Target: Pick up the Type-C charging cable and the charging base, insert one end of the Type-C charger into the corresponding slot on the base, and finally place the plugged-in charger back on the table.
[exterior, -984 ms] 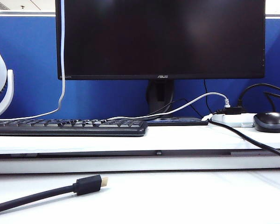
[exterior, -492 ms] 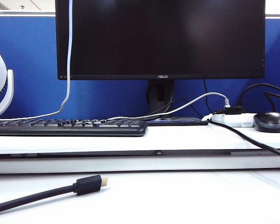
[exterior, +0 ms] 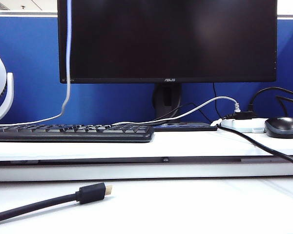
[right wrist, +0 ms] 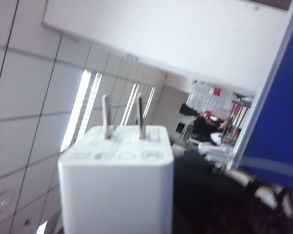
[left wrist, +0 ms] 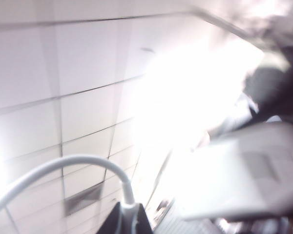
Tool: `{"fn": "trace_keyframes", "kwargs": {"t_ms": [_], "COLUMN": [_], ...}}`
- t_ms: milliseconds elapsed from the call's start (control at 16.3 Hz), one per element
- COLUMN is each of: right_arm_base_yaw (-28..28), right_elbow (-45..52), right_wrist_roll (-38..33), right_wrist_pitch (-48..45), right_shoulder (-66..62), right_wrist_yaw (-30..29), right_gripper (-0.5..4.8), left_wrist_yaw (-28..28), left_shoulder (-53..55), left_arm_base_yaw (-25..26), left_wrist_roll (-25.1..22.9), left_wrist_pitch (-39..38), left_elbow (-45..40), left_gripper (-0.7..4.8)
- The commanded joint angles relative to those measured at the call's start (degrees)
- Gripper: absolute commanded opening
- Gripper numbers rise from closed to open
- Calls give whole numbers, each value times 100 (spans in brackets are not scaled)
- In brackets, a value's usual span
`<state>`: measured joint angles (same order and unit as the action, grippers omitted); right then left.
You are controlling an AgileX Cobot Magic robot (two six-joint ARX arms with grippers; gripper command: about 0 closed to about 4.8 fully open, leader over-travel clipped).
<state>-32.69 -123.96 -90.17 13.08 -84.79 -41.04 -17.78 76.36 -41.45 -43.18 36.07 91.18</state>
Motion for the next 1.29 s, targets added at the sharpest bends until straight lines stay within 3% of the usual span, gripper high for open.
{"fn": "trace_keyframes", "kwargs": {"t_ms": [61,184,246,369,738,861,922,1045,1106,1291], "right_arm_base_yaw": [4,4,7,7,7,7,7,92,170,629], "right_elbow": [-33,-33,-33,-33,-33,-33,-33,-33,-33,-33], "right_wrist_roll": [26,195,466,876,1309,1394,1591,2013,2118,2959], "right_wrist_pitch": [-199,-195,-127,170,363,431,664,1051,1167,2065], "right_shoulder": [26,44,52,55,127,157,179,197,210,326], "right_wrist_yaw": [-2,0,44,216,450,518,560,748,787,1193], "right_gripper": [-6,-6,-6,-6,-6,-6,-6,-6,-6,-6], "left_wrist_yaw": [225,240,409,514,658,658,621,664,739,769], "left_shoulder": [-28,-28,-31,-66,-66,-66,-66,-66,-59,146], "left_arm_base_yaw": [-22,-22,-22,-22,-22,-22,-15,105,177,496], "left_wrist_roll": [1388,2009,3058,3993,5668,5849,5617,4767,4579,4207], "left_wrist_pitch": [693,857,1202,1252,1486,1488,1071,-142,-647,-3283], "left_elbow": [11,11,15,15,15,15,15,15,15,11], "left_gripper": [-5,-5,-5,-5,-5,-5,-5,-5,-5,-5]}}
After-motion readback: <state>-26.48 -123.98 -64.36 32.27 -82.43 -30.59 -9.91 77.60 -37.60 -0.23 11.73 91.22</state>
